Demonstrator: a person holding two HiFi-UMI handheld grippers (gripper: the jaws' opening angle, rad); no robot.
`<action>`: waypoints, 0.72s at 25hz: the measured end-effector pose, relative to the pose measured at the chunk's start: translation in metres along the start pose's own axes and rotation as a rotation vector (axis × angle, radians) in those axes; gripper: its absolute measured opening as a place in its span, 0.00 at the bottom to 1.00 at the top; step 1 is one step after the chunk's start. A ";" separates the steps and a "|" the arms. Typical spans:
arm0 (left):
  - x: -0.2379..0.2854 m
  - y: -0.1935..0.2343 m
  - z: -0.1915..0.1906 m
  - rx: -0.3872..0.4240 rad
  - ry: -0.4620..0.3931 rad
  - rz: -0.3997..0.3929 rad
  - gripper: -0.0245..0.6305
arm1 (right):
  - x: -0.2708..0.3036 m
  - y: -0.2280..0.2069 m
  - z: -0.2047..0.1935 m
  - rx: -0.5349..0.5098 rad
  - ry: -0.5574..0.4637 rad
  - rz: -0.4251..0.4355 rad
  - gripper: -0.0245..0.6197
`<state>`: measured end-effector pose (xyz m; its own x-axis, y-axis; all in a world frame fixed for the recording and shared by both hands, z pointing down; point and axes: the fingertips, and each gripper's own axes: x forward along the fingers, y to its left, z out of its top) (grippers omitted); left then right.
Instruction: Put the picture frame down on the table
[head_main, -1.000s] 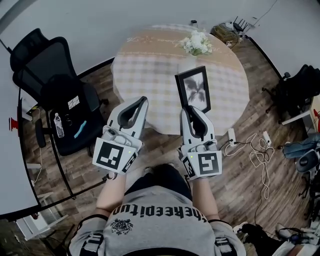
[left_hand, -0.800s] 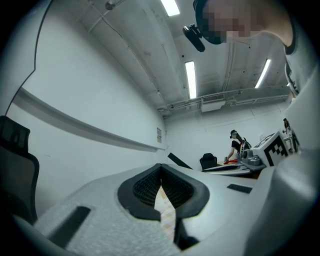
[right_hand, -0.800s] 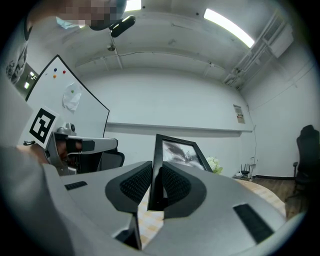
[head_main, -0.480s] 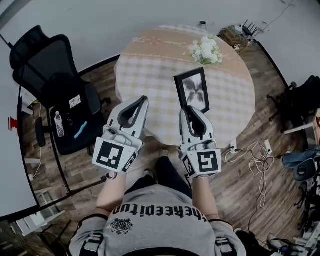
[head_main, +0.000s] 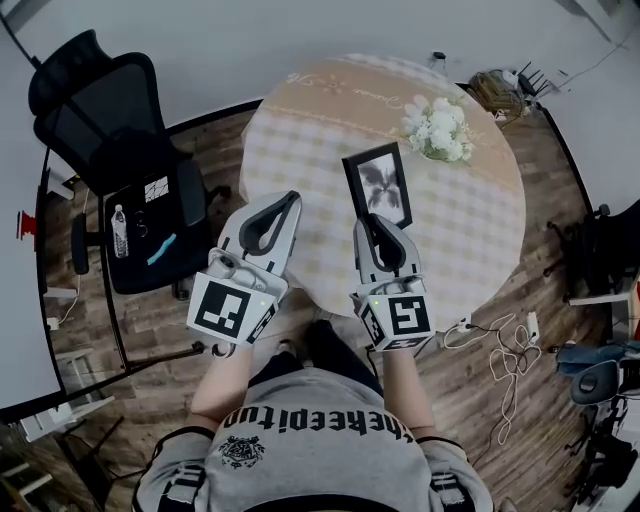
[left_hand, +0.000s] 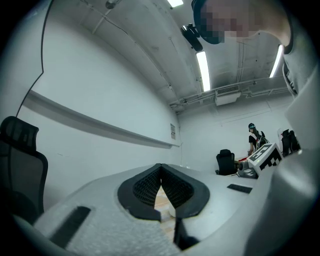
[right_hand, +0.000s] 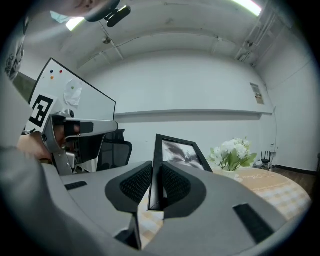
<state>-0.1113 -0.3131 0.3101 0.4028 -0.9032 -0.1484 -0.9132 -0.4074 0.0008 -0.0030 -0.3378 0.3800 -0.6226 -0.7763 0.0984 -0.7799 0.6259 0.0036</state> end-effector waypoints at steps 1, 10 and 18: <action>0.003 0.002 -0.002 0.001 0.004 0.009 0.06 | 0.006 -0.002 -0.004 0.003 0.010 0.012 0.15; 0.020 0.024 -0.027 -0.014 0.056 0.093 0.06 | 0.050 -0.011 -0.048 0.034 0.122 0.109 0.15; 0.023 0.041 -0.051 -0.028 0.107 0.164 0.06 | 0.078 -0.009 -0.099 0.060 0.237 0.177 0.15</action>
<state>-0.1364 -0.3573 0.3575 0.2543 -0.9664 -0.0377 -0.9657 -0.2559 0.0445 -0.0380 -0.3971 0.4865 -0.7225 -0.6122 0.3213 -0.6674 0.7389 -0.0929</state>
